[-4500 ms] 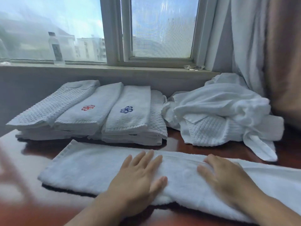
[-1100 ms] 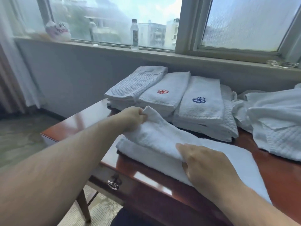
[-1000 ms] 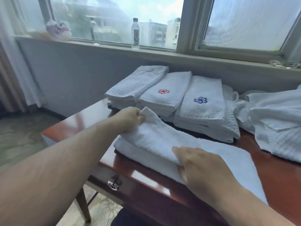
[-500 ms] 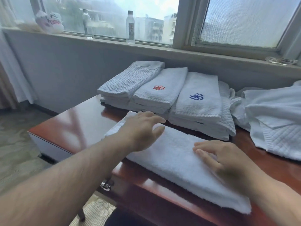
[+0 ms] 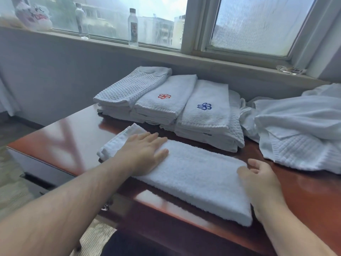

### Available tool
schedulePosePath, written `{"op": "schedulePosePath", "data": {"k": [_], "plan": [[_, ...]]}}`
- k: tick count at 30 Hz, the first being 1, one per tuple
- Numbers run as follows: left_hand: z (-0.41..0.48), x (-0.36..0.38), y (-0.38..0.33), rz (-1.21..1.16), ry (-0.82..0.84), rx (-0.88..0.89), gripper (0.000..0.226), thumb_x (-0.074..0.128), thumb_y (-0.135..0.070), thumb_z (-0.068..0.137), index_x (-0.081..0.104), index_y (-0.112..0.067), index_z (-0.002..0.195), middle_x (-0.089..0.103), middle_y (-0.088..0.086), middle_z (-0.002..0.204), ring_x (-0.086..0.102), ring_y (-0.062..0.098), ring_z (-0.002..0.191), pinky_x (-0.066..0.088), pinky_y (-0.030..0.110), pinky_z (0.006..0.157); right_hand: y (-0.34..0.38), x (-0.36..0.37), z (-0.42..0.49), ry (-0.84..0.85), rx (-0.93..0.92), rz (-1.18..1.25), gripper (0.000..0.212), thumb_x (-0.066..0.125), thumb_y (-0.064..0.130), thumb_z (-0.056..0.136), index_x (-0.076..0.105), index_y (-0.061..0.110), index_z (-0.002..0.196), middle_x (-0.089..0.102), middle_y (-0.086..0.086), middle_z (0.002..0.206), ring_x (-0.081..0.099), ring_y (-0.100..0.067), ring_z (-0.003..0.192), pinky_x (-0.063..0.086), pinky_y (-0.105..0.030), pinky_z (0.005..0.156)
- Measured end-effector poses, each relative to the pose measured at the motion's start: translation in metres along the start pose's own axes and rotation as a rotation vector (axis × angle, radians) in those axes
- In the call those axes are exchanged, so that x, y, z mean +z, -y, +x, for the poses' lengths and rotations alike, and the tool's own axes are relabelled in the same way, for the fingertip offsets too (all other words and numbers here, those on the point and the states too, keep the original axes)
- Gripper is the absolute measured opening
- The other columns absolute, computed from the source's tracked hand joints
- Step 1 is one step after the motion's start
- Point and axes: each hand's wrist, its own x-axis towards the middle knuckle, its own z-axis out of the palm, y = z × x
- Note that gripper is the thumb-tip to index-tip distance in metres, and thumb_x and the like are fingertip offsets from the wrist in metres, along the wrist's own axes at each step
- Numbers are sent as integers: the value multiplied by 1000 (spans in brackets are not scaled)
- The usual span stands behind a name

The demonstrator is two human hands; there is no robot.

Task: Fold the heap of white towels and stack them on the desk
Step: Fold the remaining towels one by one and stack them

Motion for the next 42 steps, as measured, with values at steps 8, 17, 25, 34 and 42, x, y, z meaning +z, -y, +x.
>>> {"op": "schedulePosePath", "data": {"k": [8,17,25,34,42], "plan": [[-7,-3,-5,32,29,31,64,14,-65,100,11,-41,159,11,-6,168,7,16,154,3,39,123,1,-41,-38,654,329,441,34,57,21,96,59,12,130,75,-14,112,74,-26,85,59,-38,61],[-44,13,-44,-109,-137,175,57,17,-61,97,30,-46,151,22,-11,160,15,16,149,8,36,120,56,-33,-69,395,-320,441,30,70,38,68,71,43,98,68,0,99,64,-16,80,51,-35,62],[-93,-9,-69,-1335,120,176,90,32,-92,77,55,-31,138,65,-15,130,58,15,128,41,32,107,137,-5,-49,309,-158,562,8,65,24,78,60,22,83,56,3,61,53,-16,54,42,-24,47],[-100,-23,-86,-1289,68,-13,43,58,-38,68,68,-8,97,68,-1,77,64,11,70,48,30,69,147,29,-21,688,-160,464,26,68,23,87,61,23,112,69,-8,83,67,-22,67,56,-30,58],[-86,-68,-61,-1906,186,-60,48,64,-27,57,79,-7,97,73,17,92,70,30,75,57,34,73,78,-27,23,413,-37,1,63,45,65,95,68,10,74,69,-7,70,59,-26,73,46,-35,72]]}}
